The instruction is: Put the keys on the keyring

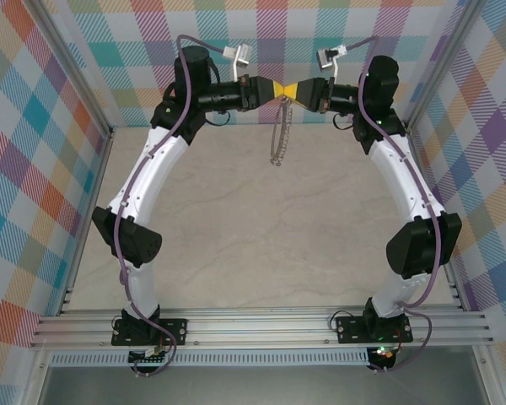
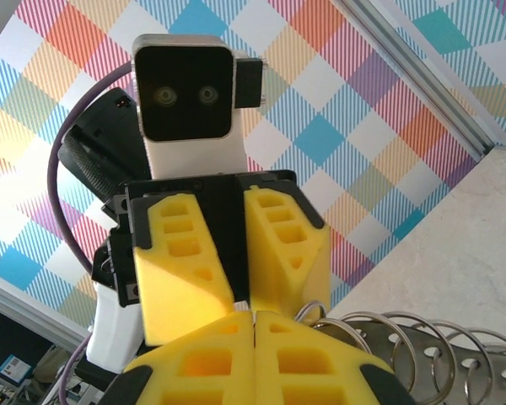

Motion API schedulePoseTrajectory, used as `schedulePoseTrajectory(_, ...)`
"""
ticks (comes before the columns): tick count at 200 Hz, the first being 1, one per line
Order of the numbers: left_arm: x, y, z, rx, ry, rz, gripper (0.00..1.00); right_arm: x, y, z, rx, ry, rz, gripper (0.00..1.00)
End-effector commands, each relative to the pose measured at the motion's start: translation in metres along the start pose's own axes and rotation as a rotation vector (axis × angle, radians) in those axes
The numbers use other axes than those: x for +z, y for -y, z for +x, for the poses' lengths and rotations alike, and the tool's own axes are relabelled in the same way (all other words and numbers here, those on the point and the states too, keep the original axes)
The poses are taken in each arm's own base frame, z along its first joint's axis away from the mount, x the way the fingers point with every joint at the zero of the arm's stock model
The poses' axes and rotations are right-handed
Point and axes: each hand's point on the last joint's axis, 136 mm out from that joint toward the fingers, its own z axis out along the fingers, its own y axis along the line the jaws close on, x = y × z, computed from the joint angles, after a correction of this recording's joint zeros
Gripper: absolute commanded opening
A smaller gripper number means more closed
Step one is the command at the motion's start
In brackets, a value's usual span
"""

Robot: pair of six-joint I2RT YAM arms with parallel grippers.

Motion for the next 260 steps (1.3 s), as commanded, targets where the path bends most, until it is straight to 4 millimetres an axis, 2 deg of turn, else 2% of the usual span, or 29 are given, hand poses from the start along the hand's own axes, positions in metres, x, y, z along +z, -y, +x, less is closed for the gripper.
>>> schedulePoseTrajectory(1, 0.003, 0.029, 0.000, 0.057, -0.010, 0.080, 0.23, -0.002, -0.011, -0.004, -0.047, 0.017, -0.017, 0.00)
schedulePoseTrajectory(44, 0.001, 0.026, 0.006, 0.067, -0.023, 0.045, 0.17, -0.002, -0.012, -0.003, -0.043, 0.018, -0.017, 0.00)
schedulePoseTrajectory(93, 0.000, 0.025, 0.008, 0.074, -0.024, 0.030, 0.00, -0.002, -0.012, -0.003, -0.039, 0.020, -0.019, 0.00)
schedulePoseTrajectory(119, 0.002, 0.026, 0.008, 0.076, -0.022, 0.031, 0.00, -0.003, -0.015, -0.005, -0.033, 0.025, -0.026, 0.00)
schedulePoseTrajectory(138, 0.001, 0.025, 0.003, 0.077, 0.009, 0.011, 0.00, -0.004, -0.016, -0.007, -0.029, 0.040, -0.019, 0.28)
schedulePoseTrajectory(155, -0.001, 0.028, -0.003, 0.078, 0.044, 0.013, 0.00, -0.008, -0.017, -0.007, -0.032, 0.064, -0.003, 0.42)
schedulePoseTrajectory(172, -0.004, 0.036, -0.011, 0.101, 0.078, 0.028, 0.00, -0.014, -0.017, -0.006, -0.031, 0.089, 0.017, 0.46)
schedulePoseTrajectory(223, -0.007, 0.050, -0.016, 0.108, 0.096, 0.074, 0.00, -0.030, -0.012, 0.003, -0.034, 0.153, 0.094, 0.51)
schedulePoseTrajectory(260, -0.010, 0.060, -0.019, 0.120, 0.105, 0.101, 0.00, -0.045, 0.001, 0.009, -0.027, 0.224, 0.195, 0.54)
